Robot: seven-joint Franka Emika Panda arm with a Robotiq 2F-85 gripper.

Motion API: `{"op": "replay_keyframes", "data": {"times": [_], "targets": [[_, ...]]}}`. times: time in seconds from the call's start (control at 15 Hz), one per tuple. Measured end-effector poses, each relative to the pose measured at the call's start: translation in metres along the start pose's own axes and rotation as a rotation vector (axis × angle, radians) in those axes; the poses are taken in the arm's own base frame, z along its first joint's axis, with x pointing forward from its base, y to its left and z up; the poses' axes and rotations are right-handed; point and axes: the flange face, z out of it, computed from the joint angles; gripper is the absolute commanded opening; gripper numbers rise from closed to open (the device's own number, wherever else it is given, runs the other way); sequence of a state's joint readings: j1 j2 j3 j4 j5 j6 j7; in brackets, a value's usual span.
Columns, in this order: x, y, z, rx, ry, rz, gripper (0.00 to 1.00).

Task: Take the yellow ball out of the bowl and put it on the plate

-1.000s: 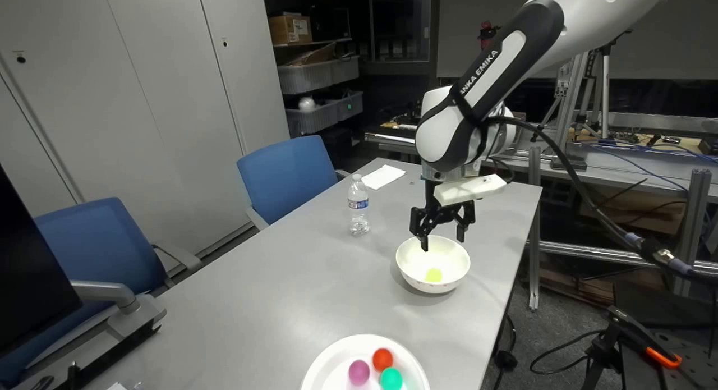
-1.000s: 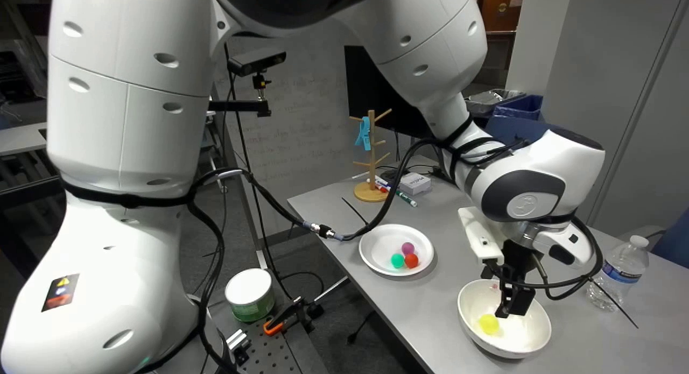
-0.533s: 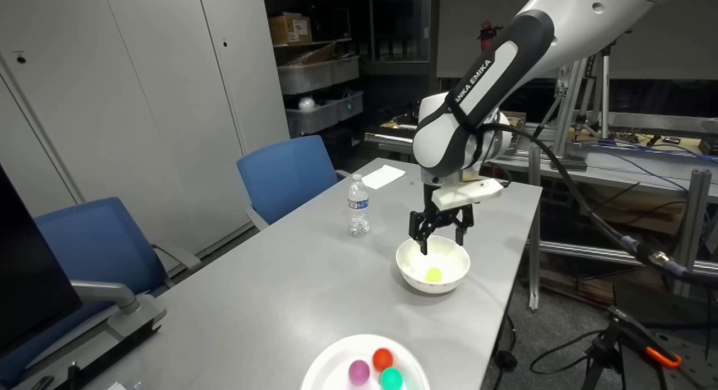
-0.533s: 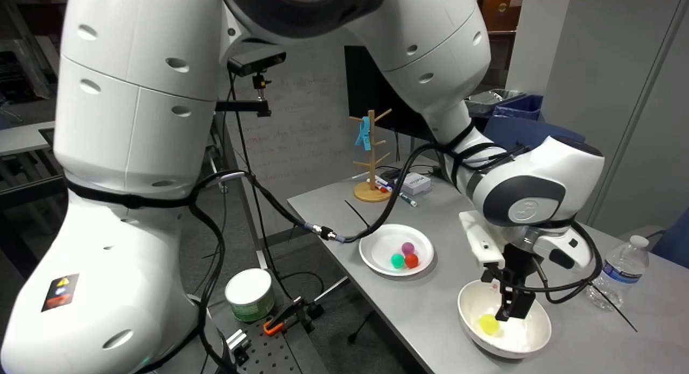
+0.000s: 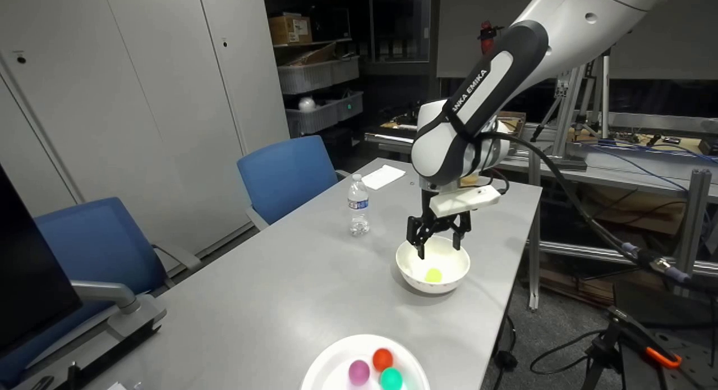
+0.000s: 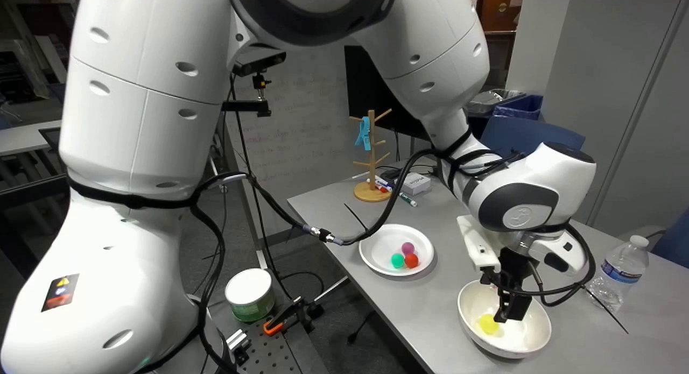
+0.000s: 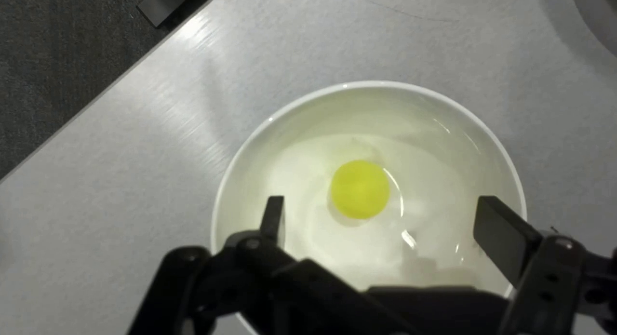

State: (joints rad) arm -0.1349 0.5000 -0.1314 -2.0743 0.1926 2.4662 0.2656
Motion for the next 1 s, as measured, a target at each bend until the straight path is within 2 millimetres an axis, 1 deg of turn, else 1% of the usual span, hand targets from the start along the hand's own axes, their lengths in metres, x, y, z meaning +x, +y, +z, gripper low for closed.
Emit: {"op": "replay_keyframes", "data": {"times": [0.27,0.47,0.67,1.0], "targets": [[-0.001,-0.011,0.019,0.016,0.026,-0.003,1.00],[0.001,-0.016,0.029,0.022,0.064,0.012,1.00],[0.003,-0.017,0.037,0.026,0.092,0.040,1.00],[0.002,-0.017,0.050,0.016,0.080,0.063,1.00]]}}
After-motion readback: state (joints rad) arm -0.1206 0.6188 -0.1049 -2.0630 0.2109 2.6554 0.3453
